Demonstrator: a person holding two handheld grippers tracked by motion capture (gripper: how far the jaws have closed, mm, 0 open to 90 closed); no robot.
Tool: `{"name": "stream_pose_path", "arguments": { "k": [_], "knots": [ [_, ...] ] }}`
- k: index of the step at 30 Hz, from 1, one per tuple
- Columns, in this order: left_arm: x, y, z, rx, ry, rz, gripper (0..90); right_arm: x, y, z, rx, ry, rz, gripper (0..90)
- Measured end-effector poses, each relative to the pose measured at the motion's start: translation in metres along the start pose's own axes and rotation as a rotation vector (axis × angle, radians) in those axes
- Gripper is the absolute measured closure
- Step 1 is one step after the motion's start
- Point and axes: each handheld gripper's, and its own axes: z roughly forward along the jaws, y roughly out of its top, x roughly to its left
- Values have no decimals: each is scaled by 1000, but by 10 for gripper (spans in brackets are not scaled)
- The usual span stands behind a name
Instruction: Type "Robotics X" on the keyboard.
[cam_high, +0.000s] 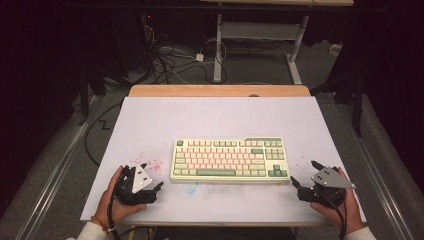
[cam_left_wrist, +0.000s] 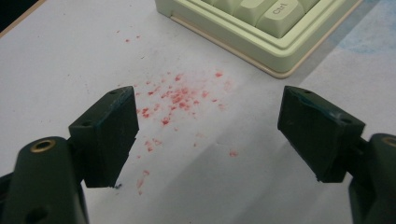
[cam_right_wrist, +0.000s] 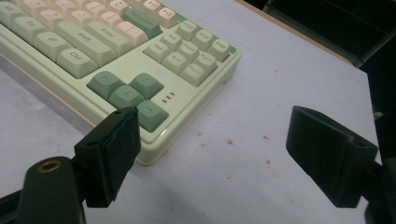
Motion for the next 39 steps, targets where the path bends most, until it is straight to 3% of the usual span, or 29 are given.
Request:
{"name": "stream_pose_path", "arguments": {
  "k": [6,12,13,15,20,25,26,30,33,39],
  "knots": [
    [0,0,-2,-9,-3,-1,188,1,-1,-1,9,-1,-4,180],
    [1,-1,-3,-12,-8,-5,187,0,0,-2,-1,7,1,238],
    [1,-1,-3,-14,-6,-6,187,-2,-1,-5,-20,68,26,238],
    [0,-1,-4,-18,0,-4,187,-4,0,-6,-32,78,33,253],
    [0,-2,-6,-22,6,-10,187,-4,11,-10,-61,106,39,381],
    [3,0,-8,-48,11,-18,187,-2,22,-5,-51,128,44,476],
    [3,0,-8,-47,10,-19,187,-1,29,-1,-51,147,36,568],
    [3,0,-8,-46,7,-19,187,6,43,9,-22,215,13,797],
    [2,1,-8,-48,5,-17,187,13,53,18,-13,251,-10,873],
    [4,3,-9,-63,-5,-25,189,27,67,38,21,303,-51,899]
  ]
}}
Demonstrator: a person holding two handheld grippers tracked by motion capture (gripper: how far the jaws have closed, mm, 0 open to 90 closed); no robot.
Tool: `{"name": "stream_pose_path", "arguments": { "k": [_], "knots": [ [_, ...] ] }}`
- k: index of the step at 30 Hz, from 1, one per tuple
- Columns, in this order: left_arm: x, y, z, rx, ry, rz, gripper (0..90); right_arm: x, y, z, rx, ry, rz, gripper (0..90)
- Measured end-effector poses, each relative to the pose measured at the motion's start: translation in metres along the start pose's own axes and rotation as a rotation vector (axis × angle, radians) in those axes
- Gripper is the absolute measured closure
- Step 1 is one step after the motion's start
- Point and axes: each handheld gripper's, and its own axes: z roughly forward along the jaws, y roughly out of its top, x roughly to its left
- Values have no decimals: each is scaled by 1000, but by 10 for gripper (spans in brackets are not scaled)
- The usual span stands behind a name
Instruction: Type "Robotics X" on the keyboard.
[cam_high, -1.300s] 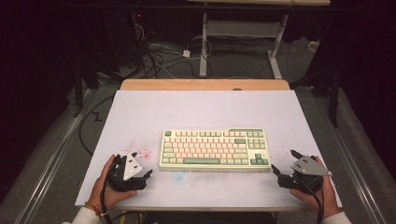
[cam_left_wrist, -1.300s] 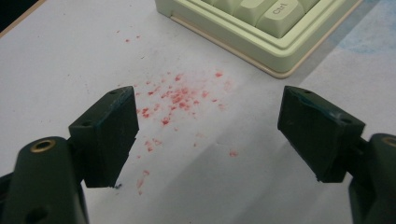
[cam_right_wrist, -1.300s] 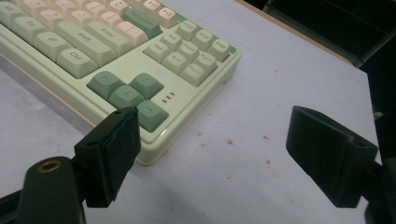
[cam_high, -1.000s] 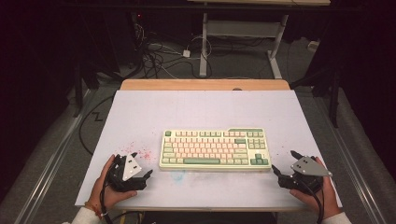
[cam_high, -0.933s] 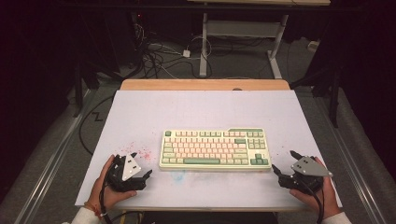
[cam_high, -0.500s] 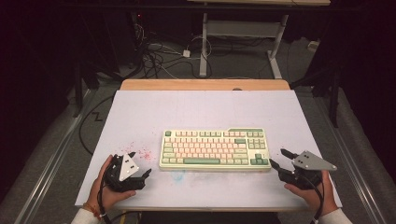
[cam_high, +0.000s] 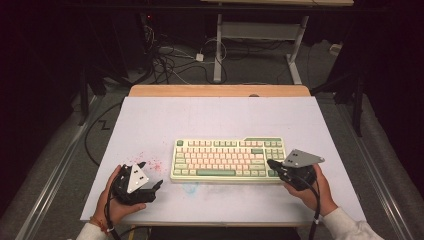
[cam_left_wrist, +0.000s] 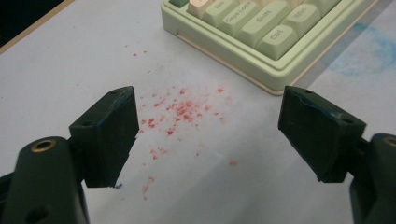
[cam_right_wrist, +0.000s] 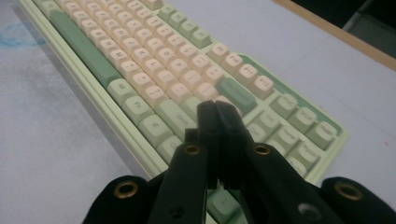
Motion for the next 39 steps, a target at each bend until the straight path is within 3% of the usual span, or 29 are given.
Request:
{"name": "stream_pose_path", "arguments": {
  "k": [12,22,24,28,31,34,36,39],
  "knots": [
    [0,2,1,-1,-5,2,189,5,7,43,90,44,-52,900],
    [1,4,0,-3,3,-18,210,6,4,46,98,55,-51,900],
    [2,7,-1,-15,-1,-29,344,6,3,46,97,56,-48,900],
    [4,15,-1,-27,-37,-52,496,6,2,46,93,56,-45,900],
    [7,21,2,-24,-71,-86,658,7,2,46,90,52,-46,900],
    [9,27,4,-9,-92,-84,775,6,2,46,90,53,-48,900],
    [9,32,8,22,-79,-48,815,6,1,46,87,53,-47,900],
    [11,39,10,11,-75,-40,851,7,1,46,86,50,-48,900]
  ]
}}
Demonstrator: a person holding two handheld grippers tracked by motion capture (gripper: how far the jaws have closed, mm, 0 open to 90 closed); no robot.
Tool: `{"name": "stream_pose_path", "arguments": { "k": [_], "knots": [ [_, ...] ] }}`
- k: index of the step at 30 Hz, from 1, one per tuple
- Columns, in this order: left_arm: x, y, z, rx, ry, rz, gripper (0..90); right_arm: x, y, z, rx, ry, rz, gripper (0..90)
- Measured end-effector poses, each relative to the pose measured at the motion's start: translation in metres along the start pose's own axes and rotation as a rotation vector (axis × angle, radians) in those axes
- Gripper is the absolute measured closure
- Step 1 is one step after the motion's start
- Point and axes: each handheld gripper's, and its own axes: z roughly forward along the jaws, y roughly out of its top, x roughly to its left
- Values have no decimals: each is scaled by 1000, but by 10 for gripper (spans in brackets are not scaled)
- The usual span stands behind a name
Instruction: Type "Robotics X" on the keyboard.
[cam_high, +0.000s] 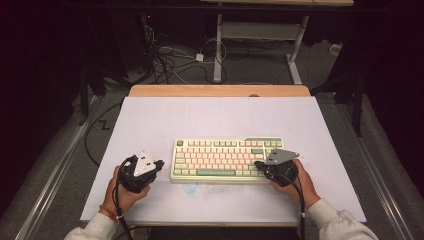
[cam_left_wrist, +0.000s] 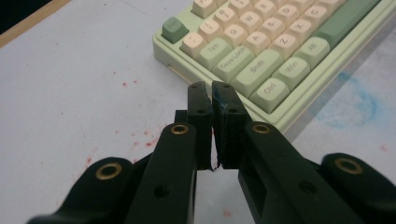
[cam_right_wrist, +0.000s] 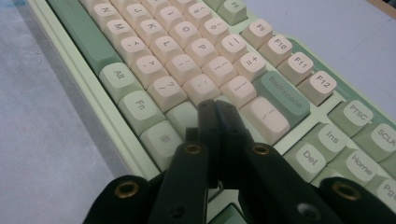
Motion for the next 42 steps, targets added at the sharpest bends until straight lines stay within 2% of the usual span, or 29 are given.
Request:
{"name": "stream_pose_path", "arguments": {
  "k": [8,9,12,13,16,17,21,30,39,42],
  "knots": [
    [-3,21,10,-15,-32,11,875,1,-1,0,-5,-5,1,900],
    [-4,28,14,-18,-30,31,875,1,-1,0,-5,-5,0,900],
    [-5,34,19,-22,-46,35,875,1,-1,0,-7,-4,0,900],
    [-7,41,23,-29,-60,56,875,1,-1,0,-9,-4,2,900],
    [-10,47,28,-38,-71,72,877,1,-1,0,-9,-6,4,900],
    [-13,53,33,-31,-92,77,876,1,-2,0,-10,-6,5,900],
    [-18,62,44,-20,-111,96,877,2,-2,0,-10,-10,2,900],
    [-22,75,64,9,-151,87,877,4,-2,-1,-10,-17,-2,900],
    [-34,87,81,41,-178,138,876,6,-1,-1,-4,-27,-15,900],
    [-36,90,86,52,-186,142,877,6,-1,-1,-4,-29,-15,900]
  ]
}}
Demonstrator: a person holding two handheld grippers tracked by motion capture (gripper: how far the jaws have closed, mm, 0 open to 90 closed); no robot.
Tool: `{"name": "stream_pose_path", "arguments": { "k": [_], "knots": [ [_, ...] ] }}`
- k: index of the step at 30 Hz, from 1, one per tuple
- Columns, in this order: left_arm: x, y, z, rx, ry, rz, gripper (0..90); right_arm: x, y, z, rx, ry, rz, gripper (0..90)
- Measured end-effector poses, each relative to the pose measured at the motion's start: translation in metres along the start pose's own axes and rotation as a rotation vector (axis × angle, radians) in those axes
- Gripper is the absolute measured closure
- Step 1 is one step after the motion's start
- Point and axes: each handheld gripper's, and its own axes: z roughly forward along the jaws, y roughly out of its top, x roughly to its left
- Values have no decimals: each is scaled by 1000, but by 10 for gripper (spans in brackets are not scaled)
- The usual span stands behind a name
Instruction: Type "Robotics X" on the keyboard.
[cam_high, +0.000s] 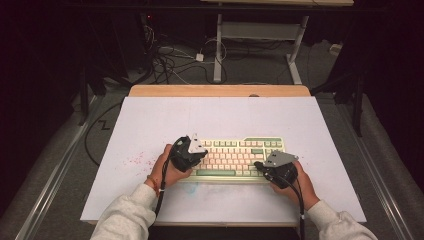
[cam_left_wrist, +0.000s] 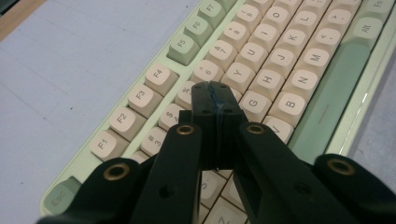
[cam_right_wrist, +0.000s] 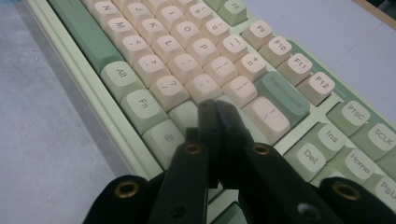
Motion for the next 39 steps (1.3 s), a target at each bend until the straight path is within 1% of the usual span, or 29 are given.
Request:
{"name": "stream_pose_path", "arguments": {
  "k": [6,15,19,21,22,23,24,25,27,28,30,34,37,38,39],
  "knots": [
    [0,3,9,22,-11,-1,876,1,0,0,-1,-3,-3,900],
    [3,4,16,42,-8,-6,875,1,0,0,-2,-3,-6,900],
    [3,5,16,41,-9,-9,875,1,0,0,0,-4,-6,900],
    [3,5,17,47,-7,-7,875,1,0,0,0,-5,-9,900],
    [4,4,20,63,-9,-6,875,1,0,0,0,-5,-9,900],
    [5,4,20,58,-20,-18,875,1,0,0,3,-4,-10,900],
    [5,4,20,58,-20,-18,875,1,0,0,3,-5,-9,900],
    [4,4,19,60,-14,-12,875,2,1,0,3,-6,-6,900],
    [3,5,19,59,-19,-9,874,2,0,0,3,-7,-7,900],
    [2,6,18,52,-11,-2,873,2,1,0,4,-8,-8,900],
    [1,6,16,43,-12,-2,872,2,1,0,3,-9,-9,900],
    [1,7,14,39,-6,3,867,2,1,0,3,-9,-10,900],
    [1,7,12,26,-7,5,857,2,1,-1,4,-9,-10,900],
    [1,7,9,8,-14,2,855,3,0,-1,3,-13,-18,900],
    [1,7,9,8,-14,2,855,3,0,-1,3,-13,-18,900]
  ]
}}
